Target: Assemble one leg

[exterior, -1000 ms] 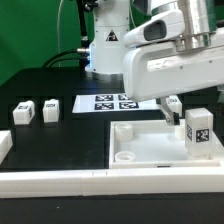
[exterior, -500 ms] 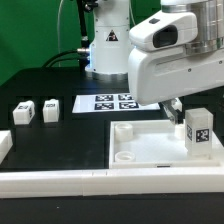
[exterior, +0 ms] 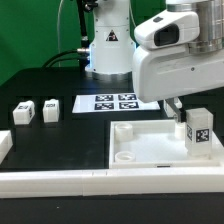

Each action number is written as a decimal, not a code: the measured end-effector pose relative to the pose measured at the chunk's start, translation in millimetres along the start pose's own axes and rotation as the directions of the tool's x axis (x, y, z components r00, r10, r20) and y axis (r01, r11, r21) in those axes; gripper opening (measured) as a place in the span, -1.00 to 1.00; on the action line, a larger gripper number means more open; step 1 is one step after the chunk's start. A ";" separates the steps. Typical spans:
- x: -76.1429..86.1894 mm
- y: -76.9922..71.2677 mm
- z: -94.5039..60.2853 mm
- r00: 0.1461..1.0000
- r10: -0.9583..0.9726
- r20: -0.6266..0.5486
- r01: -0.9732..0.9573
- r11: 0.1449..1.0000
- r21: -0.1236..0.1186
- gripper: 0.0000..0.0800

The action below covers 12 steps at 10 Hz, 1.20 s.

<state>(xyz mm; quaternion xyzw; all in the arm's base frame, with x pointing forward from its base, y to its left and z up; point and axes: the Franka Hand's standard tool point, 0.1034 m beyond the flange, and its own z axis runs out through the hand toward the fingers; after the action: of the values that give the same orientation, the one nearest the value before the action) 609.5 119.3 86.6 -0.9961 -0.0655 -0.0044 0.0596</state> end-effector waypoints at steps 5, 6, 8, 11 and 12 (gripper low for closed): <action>0.7 7.7 2.4 1.000 -0.025 0.000 0.025 1.000 -0.001 0.11; 0.7 7.9 2.4 1.000 -0.025 0.000 0.025 1.000 -0.001 0.11; 0.8 8.3 2.3 1.000 -0.021 0.000 0.021 1.000 -0.001 -0.27; 0.8 8.2 2.3 1.000 0.027 0.000 -0.027 1.000 0.001 -0.27; 0.9 7.9 2.3 0.992 0.127 0.000 -0.127 0.992 0.002 -0.27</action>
Offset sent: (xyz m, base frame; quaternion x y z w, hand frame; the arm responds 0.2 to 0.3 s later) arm 0.0000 0.0003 -0.0021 0.0082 0.0088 -0.0021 0.9999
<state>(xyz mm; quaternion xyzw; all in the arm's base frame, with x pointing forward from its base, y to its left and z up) 611.4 112.0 83.4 -0.9982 -0.0021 -0.0007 0.0607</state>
